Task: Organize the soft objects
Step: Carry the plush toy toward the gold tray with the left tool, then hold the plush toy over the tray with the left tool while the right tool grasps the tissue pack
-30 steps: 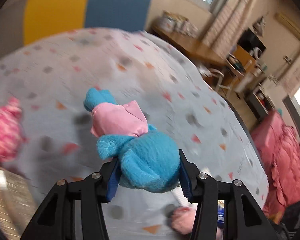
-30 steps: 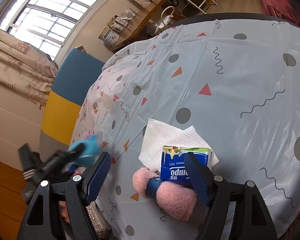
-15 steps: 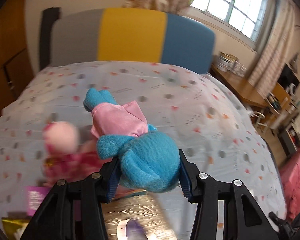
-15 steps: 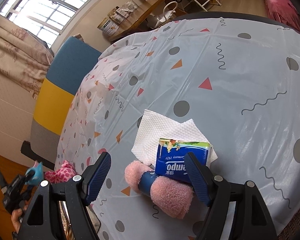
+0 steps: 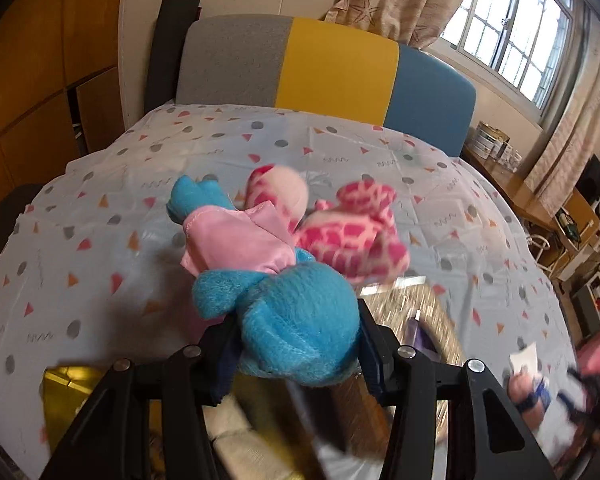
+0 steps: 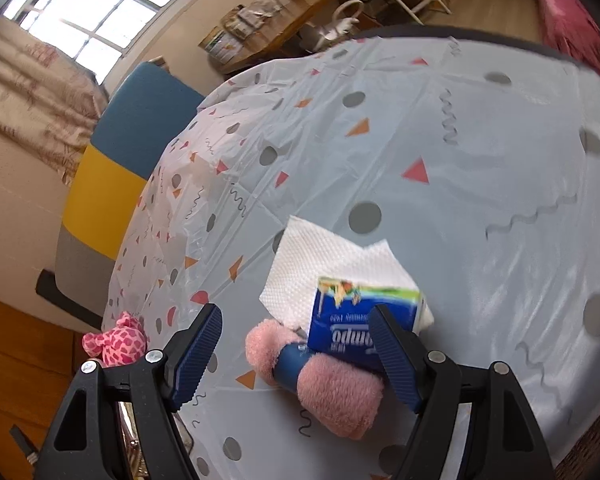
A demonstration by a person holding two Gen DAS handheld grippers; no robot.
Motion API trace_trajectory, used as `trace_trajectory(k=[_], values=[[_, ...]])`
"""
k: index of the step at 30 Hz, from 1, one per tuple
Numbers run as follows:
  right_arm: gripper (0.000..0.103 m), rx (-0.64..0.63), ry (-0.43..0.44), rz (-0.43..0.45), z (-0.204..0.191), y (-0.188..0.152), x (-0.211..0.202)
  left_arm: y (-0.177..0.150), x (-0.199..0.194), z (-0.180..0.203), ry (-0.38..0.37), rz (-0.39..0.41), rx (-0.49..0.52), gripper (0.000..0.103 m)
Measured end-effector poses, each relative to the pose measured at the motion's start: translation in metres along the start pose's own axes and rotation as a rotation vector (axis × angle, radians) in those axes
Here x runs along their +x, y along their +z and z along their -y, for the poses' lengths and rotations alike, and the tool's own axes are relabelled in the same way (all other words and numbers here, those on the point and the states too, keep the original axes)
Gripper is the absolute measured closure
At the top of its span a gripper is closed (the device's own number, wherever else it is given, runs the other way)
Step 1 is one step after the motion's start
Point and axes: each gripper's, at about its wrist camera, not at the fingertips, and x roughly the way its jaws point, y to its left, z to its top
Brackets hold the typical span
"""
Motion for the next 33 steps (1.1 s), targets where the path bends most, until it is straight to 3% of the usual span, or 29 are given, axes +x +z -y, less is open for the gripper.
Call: trace_trajectory(k=[4,7,10,16,21,23,27,30,33], values=[[0.026,-0.114,-0.049,-0.030,-0.009,0.021,0.007,-0.034,-0.023,-0.018,-0.024,-0.004,-0.002,0.051],[0.026,-0.201,-0.095,-0.107,-0.012,0.029,0.016,-0.059,-0.036,-0.029,-0.049,-0.021,-0.024,0.051],[0.026,-0.320,-0.215,-0.166,-0.012,0.026,0.028,-0.081,-0.048,-0.038,-0.056,-0.030,-0.034,0.051],[0.029,-0.416,-0.340,-0.266,-0.006,0.011,0.051,-0.113,-0.066,-0.046,-0.076,-0.041,-0.050,0.051],[0.030,-0.458,-0.330,-0.322,-0.020,-0.005,0.062,-0.126,-0.074,-0.049,-0.092,-0.044,-0.062,0.050],[0.039,-0.441,-0.263,-0.373,-0.028,-0.013,0.065,-0.128,-0.076,-0.050,-0.101,-0.046,-0.067,0.050],[0.041,-0.380,-0.083,-0.489,-0.037,-0.032,0.068,-0.133,-0.078,-0.049,-0.113,-0.049,-0.059,0.050],[0.041,-0.412,-0.112,-0.457,-0.043,-0.037,0.061,-0.134,-0.081,-0.050,-0.119,-0.045,-0.051,0.050],[0.043,-0.445,-0.209,-0.358,-0.040,-0.025,0.053,-0.135,-0.086,-0.053,-0.123,-0.036,-0.050,0.050]])
